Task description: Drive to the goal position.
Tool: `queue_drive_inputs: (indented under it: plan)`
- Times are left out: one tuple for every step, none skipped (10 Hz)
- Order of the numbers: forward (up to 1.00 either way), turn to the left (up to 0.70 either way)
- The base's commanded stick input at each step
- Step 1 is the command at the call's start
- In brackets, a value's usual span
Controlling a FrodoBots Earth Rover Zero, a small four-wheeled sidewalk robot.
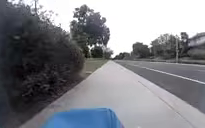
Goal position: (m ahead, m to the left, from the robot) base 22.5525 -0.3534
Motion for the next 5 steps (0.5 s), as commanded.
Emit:
queue_drive_inputs:
  plan:
    - [1.00,0.00]
    - [1.00,0.00]
    - [1.00,0.00]
    - [1.00,0.00]
    - [1.00,0.00]
